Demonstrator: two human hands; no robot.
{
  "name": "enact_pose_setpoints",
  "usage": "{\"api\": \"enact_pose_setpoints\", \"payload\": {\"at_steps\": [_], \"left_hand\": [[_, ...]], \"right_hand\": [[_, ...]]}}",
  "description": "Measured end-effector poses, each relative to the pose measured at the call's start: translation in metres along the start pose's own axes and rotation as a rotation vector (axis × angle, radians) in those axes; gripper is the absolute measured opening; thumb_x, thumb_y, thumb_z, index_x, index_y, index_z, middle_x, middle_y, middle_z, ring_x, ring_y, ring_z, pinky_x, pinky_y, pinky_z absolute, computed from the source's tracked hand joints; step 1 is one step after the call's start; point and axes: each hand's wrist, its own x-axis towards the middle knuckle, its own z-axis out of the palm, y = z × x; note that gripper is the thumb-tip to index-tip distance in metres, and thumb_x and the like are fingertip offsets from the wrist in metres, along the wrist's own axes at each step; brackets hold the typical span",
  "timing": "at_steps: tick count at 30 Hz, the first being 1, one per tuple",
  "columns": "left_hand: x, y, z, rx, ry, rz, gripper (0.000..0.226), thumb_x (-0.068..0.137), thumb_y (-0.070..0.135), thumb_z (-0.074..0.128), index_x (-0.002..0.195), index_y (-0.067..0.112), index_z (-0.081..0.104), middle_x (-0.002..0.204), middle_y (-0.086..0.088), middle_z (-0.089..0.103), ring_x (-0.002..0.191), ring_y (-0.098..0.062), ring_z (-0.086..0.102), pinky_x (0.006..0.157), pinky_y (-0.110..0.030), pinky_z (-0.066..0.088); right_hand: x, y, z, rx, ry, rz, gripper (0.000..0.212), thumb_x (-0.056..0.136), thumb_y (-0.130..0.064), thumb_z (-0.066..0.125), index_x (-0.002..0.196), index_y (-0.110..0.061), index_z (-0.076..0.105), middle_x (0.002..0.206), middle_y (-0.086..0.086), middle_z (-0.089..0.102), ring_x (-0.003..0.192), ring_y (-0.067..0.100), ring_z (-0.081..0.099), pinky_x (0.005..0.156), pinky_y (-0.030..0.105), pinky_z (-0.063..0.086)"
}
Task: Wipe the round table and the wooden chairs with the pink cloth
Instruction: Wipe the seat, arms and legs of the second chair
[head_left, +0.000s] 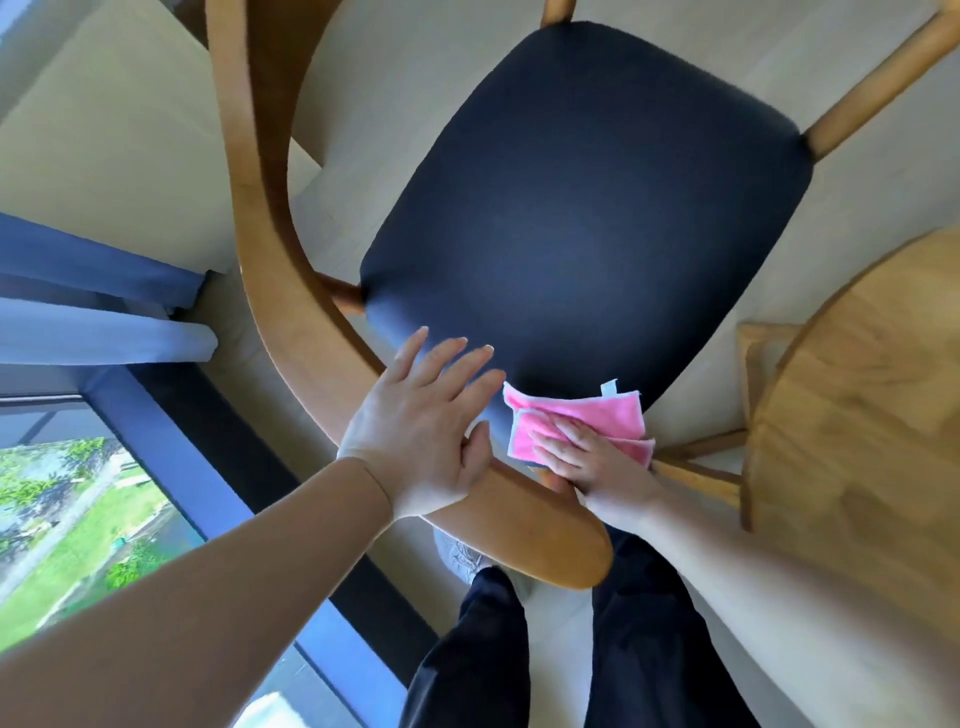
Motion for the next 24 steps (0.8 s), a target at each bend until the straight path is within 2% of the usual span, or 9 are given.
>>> {"api": "enact_pose_setpoints", "payload": {"at_steps": [2,5,7,10,12,16,19,21,24], "left_hand": [[0.002,0.0,0.0,0.019,-0.021,0.009,0.055,0.087,0.039,0.032,0.131,0.017,0.057,0.139,-0.005,0.052,0.132,-0.03,0.044,0.116,-0.05,0.022],[0.003,-0.001,0.0,0.014,-0.016,0.025,0.055,0.086,0.038,0.033,0.129,0.015,0.059,0.137,-0.006,0.054,0.129,-0.03,0.046,0.114,-0.051,0.026],[0.004,-0.001,-0.001,0.005,-0.016,0.03,0.056,0.085,0.038,0.033,0.127,0.014,0.061,0.135,-0.007,0.056,0.127,-0.031,0.048,0.111,-0.053,0.029],[0.005,-0.001,-0.001,0.012,-0.046,0.03,0.058,0.085,0.04,0.03,0.129,0.016,0.059,0.137,-0.006,0.055,0.13,-0.03,0.046,0.112,-0.052,0.028],[0.007,-0.003,-0.001,0.03,-0.075,0.043,0.06,0.085,0.042,0.028,0.131,0.017,0.057,0.139,-0.005,0.053,0.132,-0.028,0.043,0.113,-0.051,0.025],[0.012,-0.006,-0.002,0.049,-0.126,0.074,0.062,0.084,0.045,0.025,0.131,0.02,0.056,0.139,-0.003,0.052,0.132,-0.027,0.043,0.113,-0.049,0.026],[0.01,-0.005,-0.002,0.007,-0.15,0.069,0.061,0.084,0.046,0.027,0.13,0.02,0.057,0.138,-0.002,0.054,0.13,-0.025,0.046,0.112,-0.048,0.03],[0.013,-0.005,-0.002,-0.011,-0.125,0.097,0.06,0.085,0.045,0.028,0.129,0.019,0.058,0.136,-0.002,0.056,0.128,-0.025,0.049,0.111,-0.048,0.032],[0.04,-0.009,-0.004,-0.111,-0.033,0.146,0.055,0.087,0.039,0.033,0.124,0.011,0.061,0.131,-0.007,0.059,0.12,-0.026,0.056,0.107,-0.048,0.037]], "right_hand": [[-0.004,0.001,-0.001,0.043,0.041,0.014,0.074,0.091,0.006,0.041,0.152,-0.017,0.006,0.16,0.001,-0.006,0.147,0.025,-0.008,0.119,0.04,0.012],[-0.004,0.005,-0.009,0.101,0.159,0.017,0.072,0.083,0.014,0.058,0.146,-0.015,0.036,0.156,0.003,0.025,0.144,0.03,0.02,0.111,0.047,0.031],[-0.004,0.008,-0.014,0.064,0.208,0.027,0.077,0.071,0.02,0.066,0.139,-0.012,0.048,0.149,0.006,0.039,0.138,0.034,0.034,0.105,0.05,0.04],[-0.006,0.016,-0.021,-0.013,0.231,0.086,0.071,0.066,0.02,0.063,0.131,-0.008,0.056,0.141,0.01,0.049,0.129,0.041,0.044,0.098,0.055,0.044],[-0.006,0.027,-0.029,-0.037,0.28,0.187,0.058,0.073,0.015,0.048,0.127,-0.004,0.059,0.137,0.014,0.053,0.124,0.045,0.048,0.095,0.058,0.045],[-0.001,0.051,-0.048,-0.02,0.329,0.343,0.071,0.06,0.027,0.061,0.127,0.001,0.058,0.138,0.02,0.05,0.125,0.048,0.045,0.1,0.062,0.037],[-0.001,0.07,-0.058,0.008,0.374,0.466,0.071,0.063,0.03,0.055,0.127,0.002,0.057,0.139,0.021,0.048,0.127,0.048,0.042,0.099,0.063,0.039],[0.004,0.09,-0.068,0.025,0.411,0.571,0.071,0.063,0.031,0.053,0.127,0.002,0.057,0.14,0.021,0.048,0.128,0.049,0.04,0.099,0.063,0.039],[0.013,0.124,-0.078,0.0,0.462,0.593,0.069,0.06,0.033,0.055,0.123,0.004,0.06,0.136,0.022,0.051,0.123,0.051,0.046,0.1,0.062,0.037]]}}
